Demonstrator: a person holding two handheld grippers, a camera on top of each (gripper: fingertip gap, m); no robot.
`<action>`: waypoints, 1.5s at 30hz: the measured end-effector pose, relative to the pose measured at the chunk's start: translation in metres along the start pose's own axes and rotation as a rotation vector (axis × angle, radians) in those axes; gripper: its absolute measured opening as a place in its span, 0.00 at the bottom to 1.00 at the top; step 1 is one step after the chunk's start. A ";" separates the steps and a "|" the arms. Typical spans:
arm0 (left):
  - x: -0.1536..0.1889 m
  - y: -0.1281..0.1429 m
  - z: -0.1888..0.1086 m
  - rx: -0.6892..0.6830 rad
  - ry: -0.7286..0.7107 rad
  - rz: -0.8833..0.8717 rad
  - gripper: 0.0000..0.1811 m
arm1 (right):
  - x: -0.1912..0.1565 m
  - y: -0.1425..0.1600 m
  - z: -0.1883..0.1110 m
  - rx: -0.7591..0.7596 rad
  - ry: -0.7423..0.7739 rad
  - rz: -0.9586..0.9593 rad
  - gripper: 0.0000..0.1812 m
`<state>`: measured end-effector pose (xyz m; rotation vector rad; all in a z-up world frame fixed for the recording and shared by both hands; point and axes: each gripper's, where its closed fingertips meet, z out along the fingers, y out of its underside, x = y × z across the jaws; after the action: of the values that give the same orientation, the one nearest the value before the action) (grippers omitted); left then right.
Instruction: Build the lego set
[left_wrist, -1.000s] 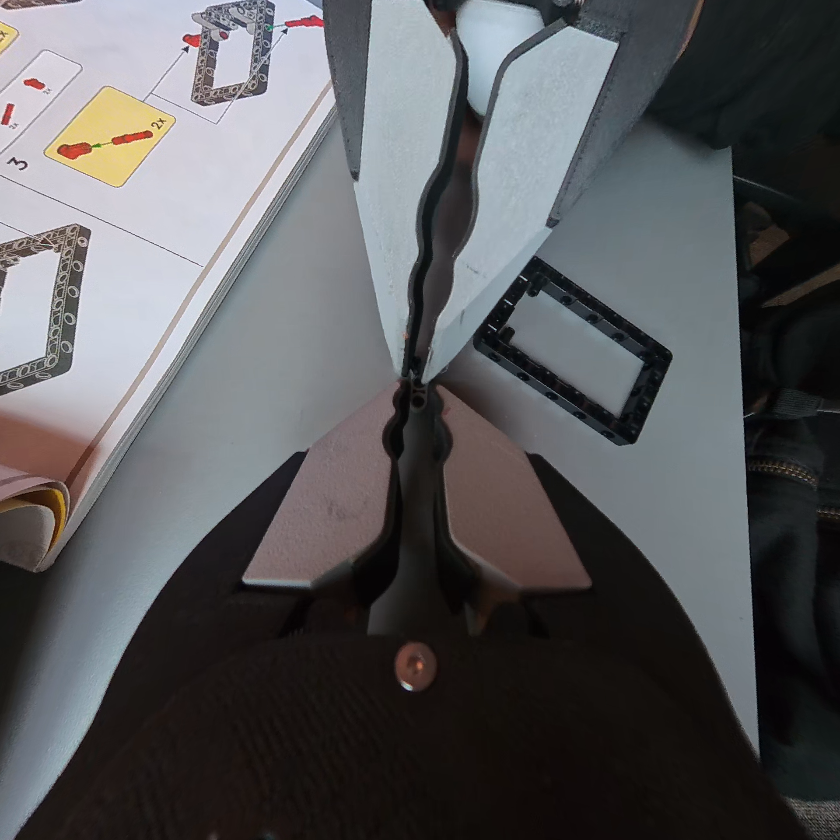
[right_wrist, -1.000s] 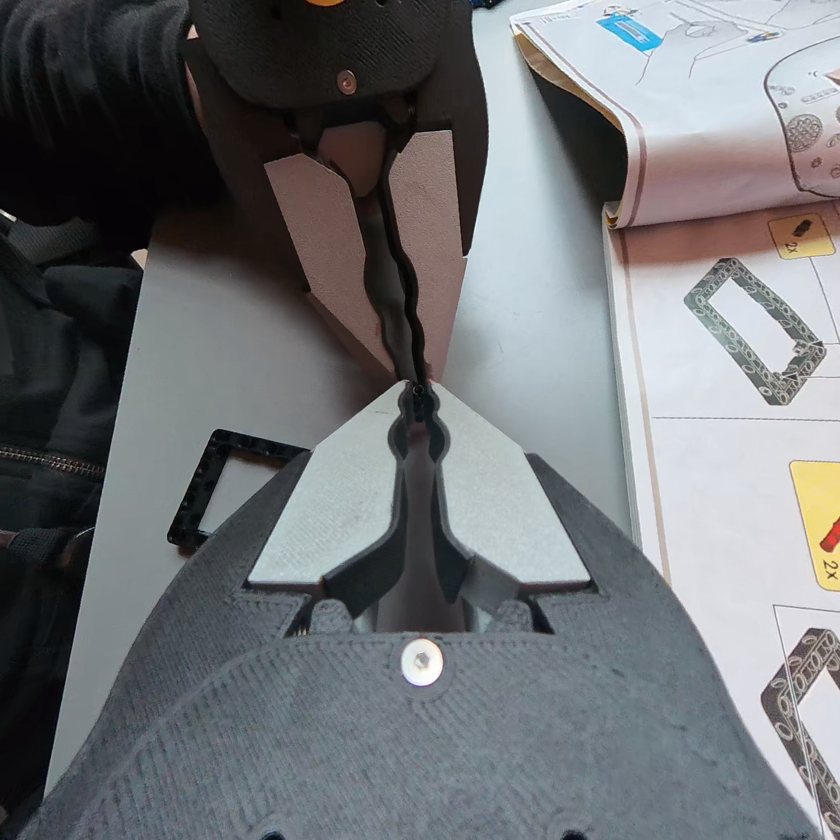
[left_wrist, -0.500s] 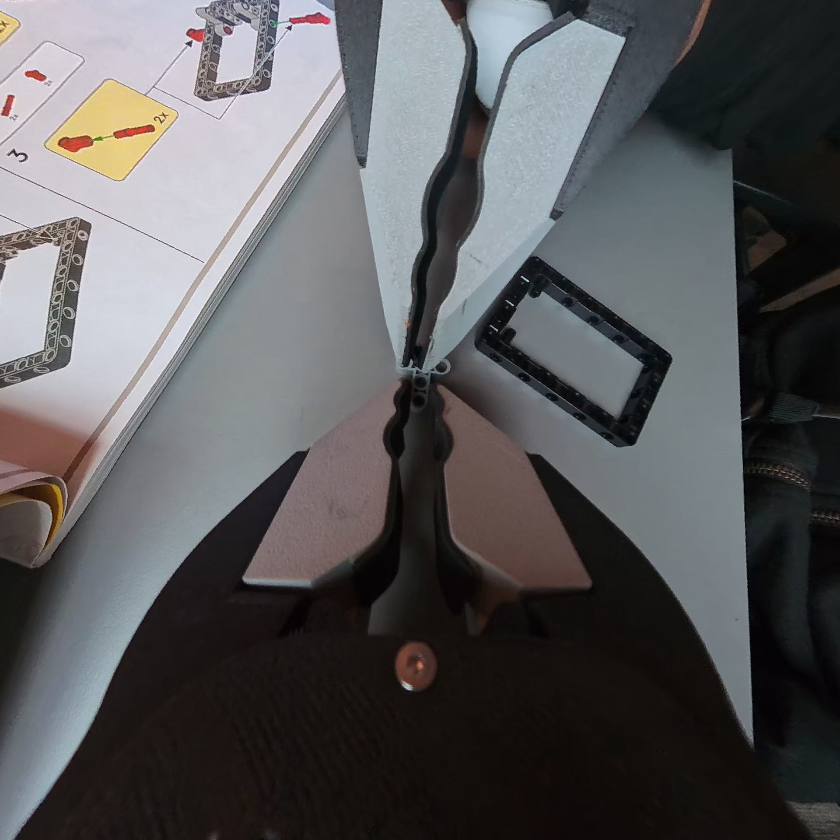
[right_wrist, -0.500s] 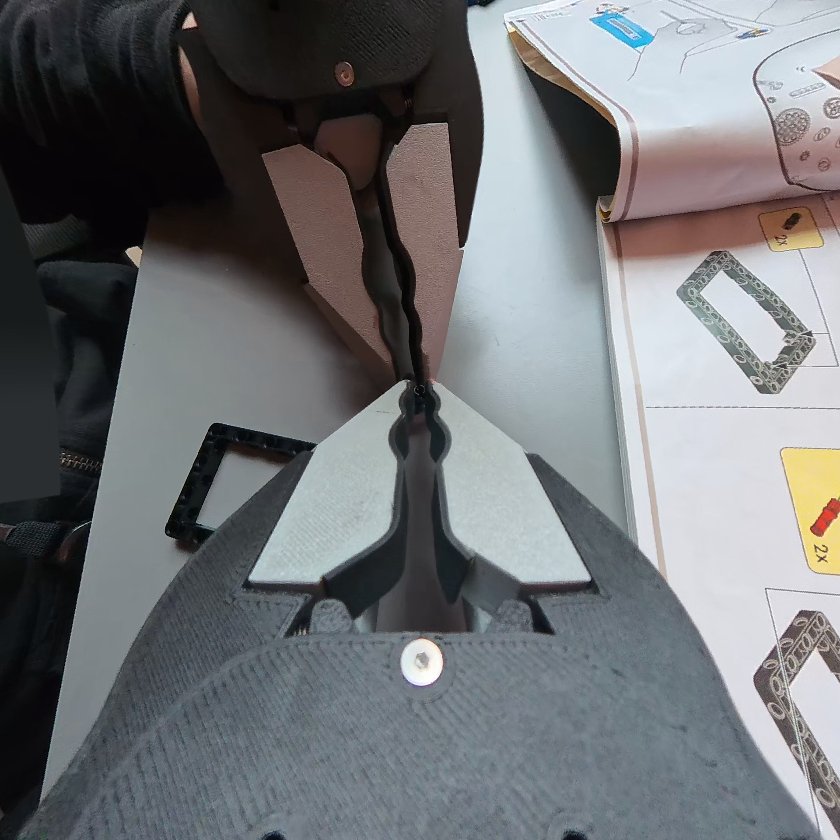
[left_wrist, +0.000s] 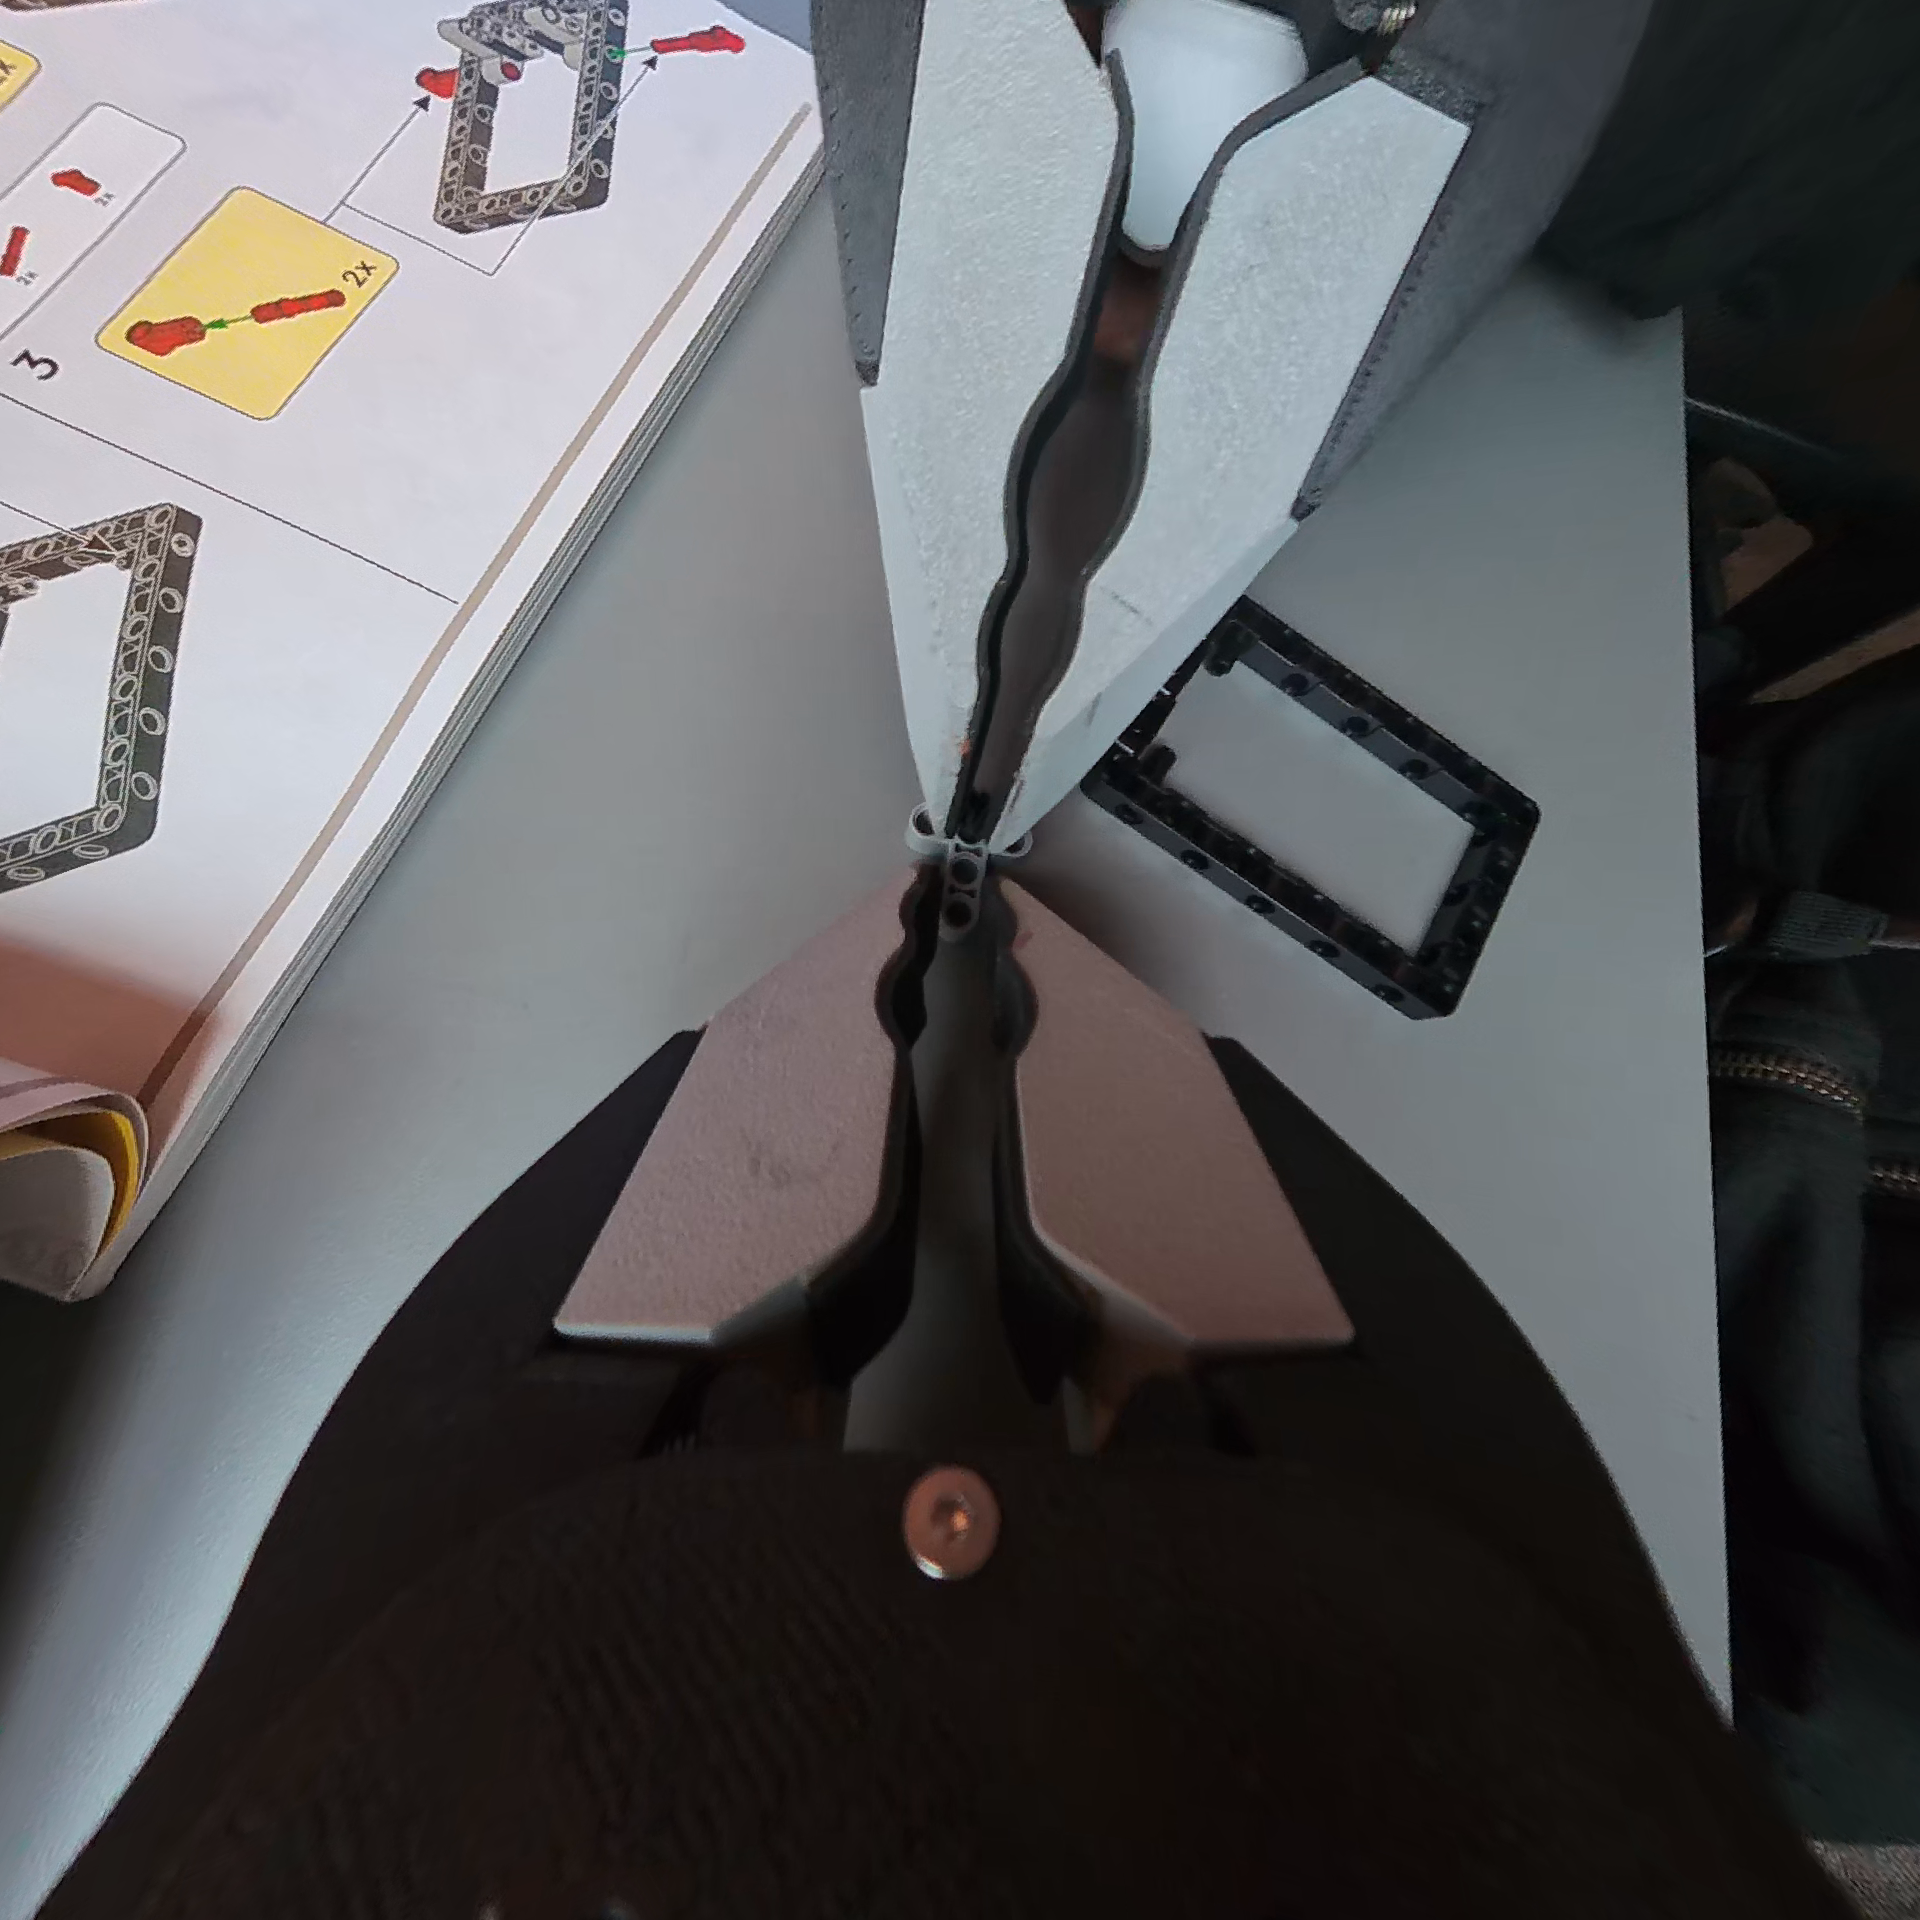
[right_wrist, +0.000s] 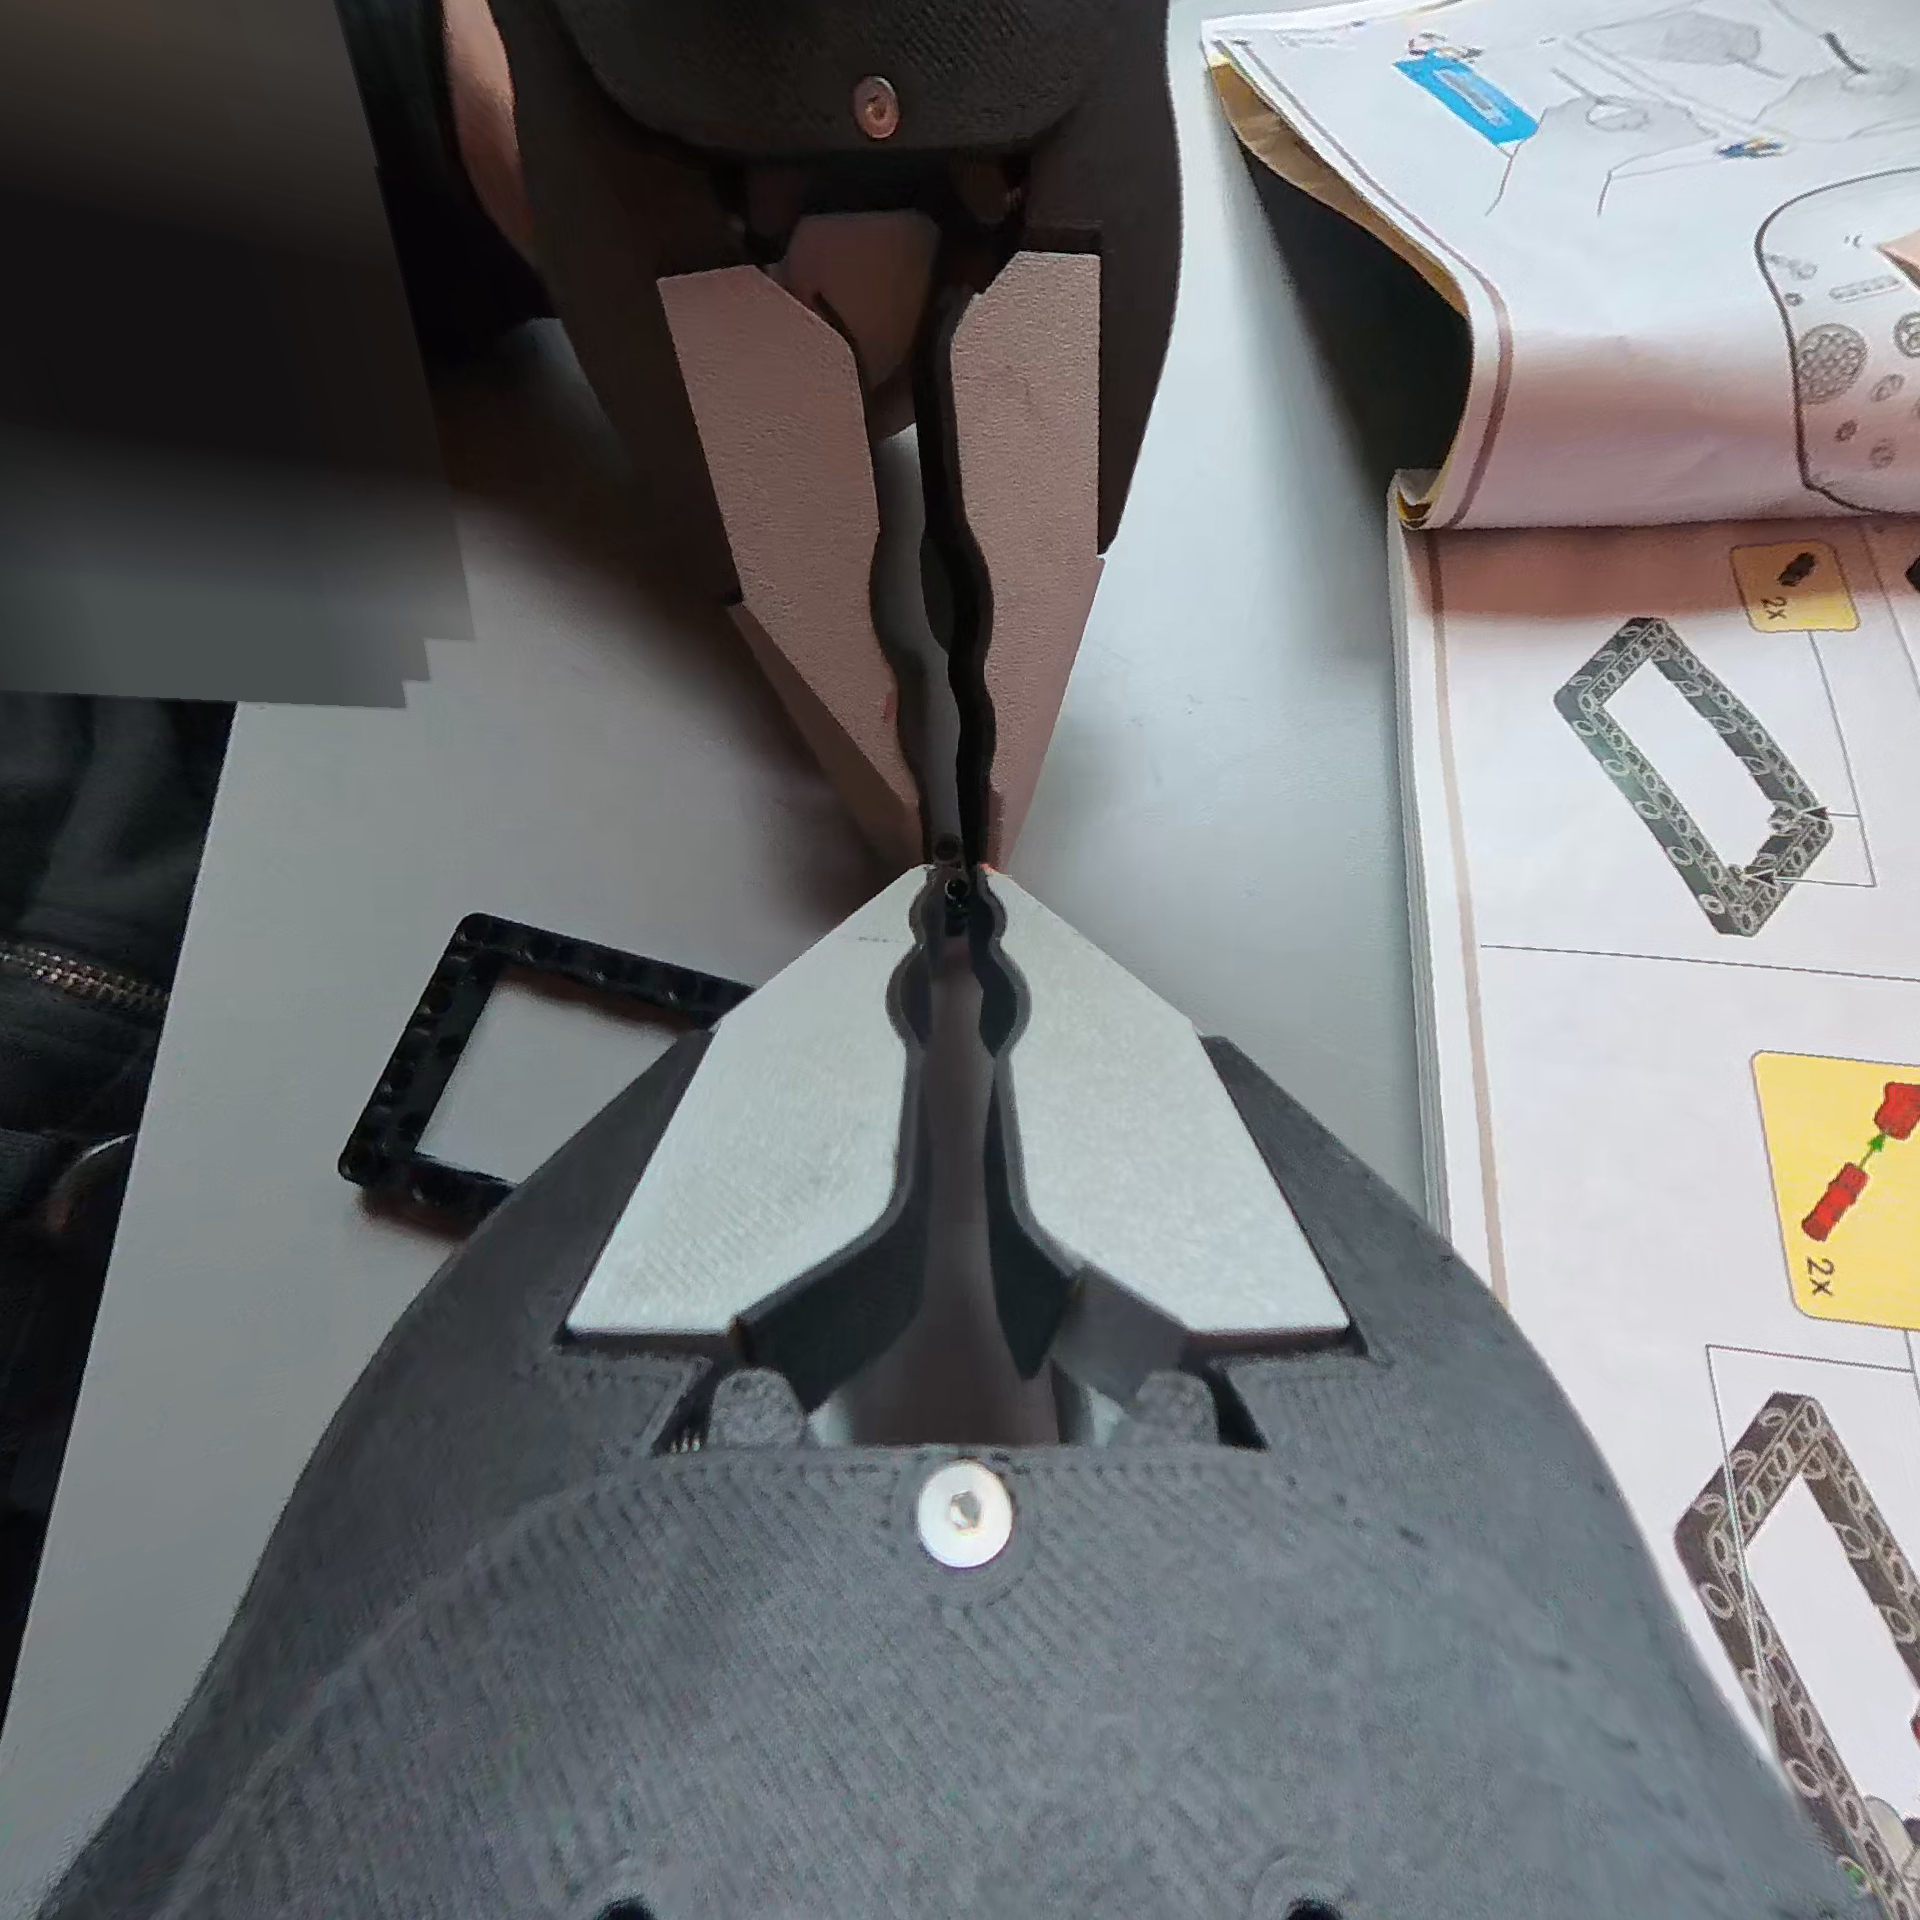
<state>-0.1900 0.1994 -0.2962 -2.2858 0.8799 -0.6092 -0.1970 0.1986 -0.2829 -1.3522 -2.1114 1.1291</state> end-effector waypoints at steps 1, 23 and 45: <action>0.000 0.000 0.000 0.000 0.002 -0.002 0.03 | 0.000 0.000 0.000 0.000 0.006 -0.020 0.01; 0.004 -0.001 0.002 0.001 0.007 0.006 0.03 | -0.007 0.003 -0.001 -0.030 -0.103 -0.080 0.05; 0.004 -0.002 0.002 0.001 -0.005 0.019 0.03 | 0.000 -0.001 -0.009 -0.038 0.043 -0.209 0.00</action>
<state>-0.1855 0.1980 -0.2956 -2.2747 0.8977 -0.5953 -0.1910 0.2018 -0.2769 -1.1299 -2.1938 0.9716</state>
